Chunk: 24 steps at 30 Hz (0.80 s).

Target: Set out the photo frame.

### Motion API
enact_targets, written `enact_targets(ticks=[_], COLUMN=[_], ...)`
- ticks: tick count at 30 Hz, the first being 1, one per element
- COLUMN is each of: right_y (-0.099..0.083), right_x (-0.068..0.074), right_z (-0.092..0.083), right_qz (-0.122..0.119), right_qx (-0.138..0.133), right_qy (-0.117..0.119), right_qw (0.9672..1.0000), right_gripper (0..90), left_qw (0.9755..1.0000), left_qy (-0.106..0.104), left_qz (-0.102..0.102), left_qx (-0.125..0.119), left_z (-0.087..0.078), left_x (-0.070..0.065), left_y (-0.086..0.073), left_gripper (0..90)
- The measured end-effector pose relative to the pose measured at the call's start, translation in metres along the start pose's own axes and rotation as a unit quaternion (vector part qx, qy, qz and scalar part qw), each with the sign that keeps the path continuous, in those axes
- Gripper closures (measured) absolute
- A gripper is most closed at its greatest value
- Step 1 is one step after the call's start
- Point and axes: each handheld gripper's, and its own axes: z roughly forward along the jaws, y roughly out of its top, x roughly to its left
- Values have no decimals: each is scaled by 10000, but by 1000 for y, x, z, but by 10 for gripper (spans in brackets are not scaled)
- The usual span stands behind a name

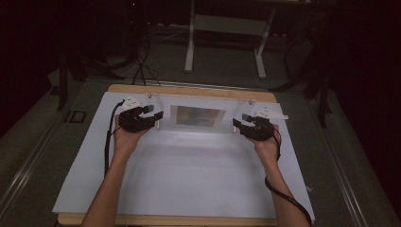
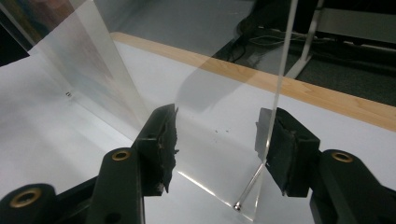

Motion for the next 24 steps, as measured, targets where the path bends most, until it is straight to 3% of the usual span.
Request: enact_targets(ticks=[5, 11, 14, 24], right_y=[1, 2, 3, 7], right_x=[-1, -1, 2, 2], right_z=[1, 5, 8, 11], right_qz=[25, 21, -68, -74], right_qx=[-9, -44, -32, 26], right_qy=[-11, -124, -303, -413], right_qw=[10000, 9999, 9995, 9991], right_gripper=[469, 470, 468, 472], left_qw=[9999, 9997, 9990, 9982], left_qy=[62, 261, 434, 601], left_qz=[-15, -22, 54, 73], left_qx=[100, 13, 7, -38], left_z=[6, 12, 15, 18], left_x=[1, -1, -4, -5], left_y=[-5, -6, -5, -4], left_gripper=[468, 465, 464, 466])
